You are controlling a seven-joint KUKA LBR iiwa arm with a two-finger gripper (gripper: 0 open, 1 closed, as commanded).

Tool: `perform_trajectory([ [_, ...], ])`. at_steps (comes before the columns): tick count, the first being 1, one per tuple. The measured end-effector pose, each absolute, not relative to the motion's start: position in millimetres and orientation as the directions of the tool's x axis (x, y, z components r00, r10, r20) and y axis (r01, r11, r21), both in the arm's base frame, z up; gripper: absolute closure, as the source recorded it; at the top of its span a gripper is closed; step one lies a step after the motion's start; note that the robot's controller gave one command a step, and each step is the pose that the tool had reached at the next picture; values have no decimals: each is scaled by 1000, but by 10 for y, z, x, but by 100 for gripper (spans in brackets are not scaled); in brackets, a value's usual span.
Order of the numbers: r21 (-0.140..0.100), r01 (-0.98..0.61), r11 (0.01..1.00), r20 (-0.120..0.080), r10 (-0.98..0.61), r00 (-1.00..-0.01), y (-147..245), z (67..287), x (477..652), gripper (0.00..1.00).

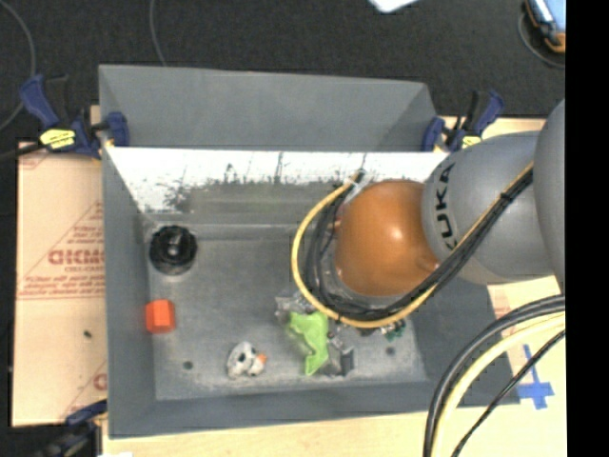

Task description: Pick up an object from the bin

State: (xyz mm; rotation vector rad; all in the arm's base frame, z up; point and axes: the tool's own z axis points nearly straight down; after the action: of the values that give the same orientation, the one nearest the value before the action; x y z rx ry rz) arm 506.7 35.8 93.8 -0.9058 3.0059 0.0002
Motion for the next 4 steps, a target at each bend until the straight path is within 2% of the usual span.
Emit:
perform_trajectory([
  [1, -3, -628, 778, -4, -628, -778, 293, 720, 5172, 100],
  [2, -4, -628, 778, -3, -628, -778, 293, 721, 5172, 100],
  [3, -6, -651, 759, -8, -651, -759, 300, 1021, 5205, 100],
  [4, -3, -656, 755, -6, -656, -755, 324, 698, 5119, 100],
])
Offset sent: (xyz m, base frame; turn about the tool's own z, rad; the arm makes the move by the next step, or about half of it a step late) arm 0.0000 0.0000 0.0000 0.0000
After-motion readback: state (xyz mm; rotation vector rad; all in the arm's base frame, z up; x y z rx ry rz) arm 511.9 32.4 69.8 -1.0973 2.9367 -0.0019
